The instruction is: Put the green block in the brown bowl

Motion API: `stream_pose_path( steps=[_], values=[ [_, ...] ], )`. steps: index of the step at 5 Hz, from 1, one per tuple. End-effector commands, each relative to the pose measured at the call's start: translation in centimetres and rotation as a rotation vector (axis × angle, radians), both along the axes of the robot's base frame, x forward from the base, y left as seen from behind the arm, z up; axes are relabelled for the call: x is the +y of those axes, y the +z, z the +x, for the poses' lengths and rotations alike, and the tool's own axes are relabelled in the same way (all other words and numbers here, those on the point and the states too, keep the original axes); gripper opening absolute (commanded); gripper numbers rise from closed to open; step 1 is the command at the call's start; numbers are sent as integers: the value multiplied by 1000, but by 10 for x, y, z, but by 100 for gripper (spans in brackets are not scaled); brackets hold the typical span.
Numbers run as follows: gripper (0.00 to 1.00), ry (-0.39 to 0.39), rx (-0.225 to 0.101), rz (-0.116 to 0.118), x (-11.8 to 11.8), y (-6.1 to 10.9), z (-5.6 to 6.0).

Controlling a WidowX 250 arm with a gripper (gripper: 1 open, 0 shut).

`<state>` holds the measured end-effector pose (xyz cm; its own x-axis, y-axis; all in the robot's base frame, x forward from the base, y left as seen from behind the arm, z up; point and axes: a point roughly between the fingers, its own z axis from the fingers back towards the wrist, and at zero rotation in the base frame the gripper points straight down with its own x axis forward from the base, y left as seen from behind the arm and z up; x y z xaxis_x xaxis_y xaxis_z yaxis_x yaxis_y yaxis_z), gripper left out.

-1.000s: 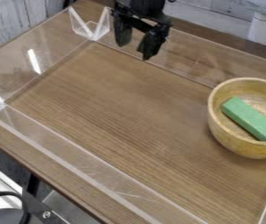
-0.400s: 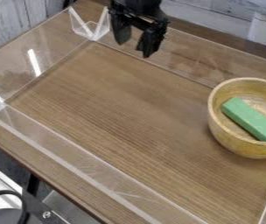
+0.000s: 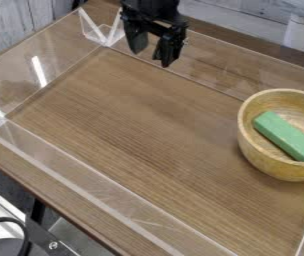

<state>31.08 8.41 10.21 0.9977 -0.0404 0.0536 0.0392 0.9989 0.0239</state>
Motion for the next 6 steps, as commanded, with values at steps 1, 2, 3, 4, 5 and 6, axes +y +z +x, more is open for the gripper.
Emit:
stream_pose_path(
  steps=[1, 2, 3, 4, 5, 6],
  values=[
    [100, 11, -89, 15, 8, 21, 8],
    [100, 10, -92, 8, 9, 16, 10],
    [100, 0, -93, 0, 4, 34, 17],
    [100, -8, -78, -9, 1, 50, 24],
    [100, -35, -55, -68, -14, 42, 29],
    [100, -54, -29, -116, -23, 35, 31]
  ],
)
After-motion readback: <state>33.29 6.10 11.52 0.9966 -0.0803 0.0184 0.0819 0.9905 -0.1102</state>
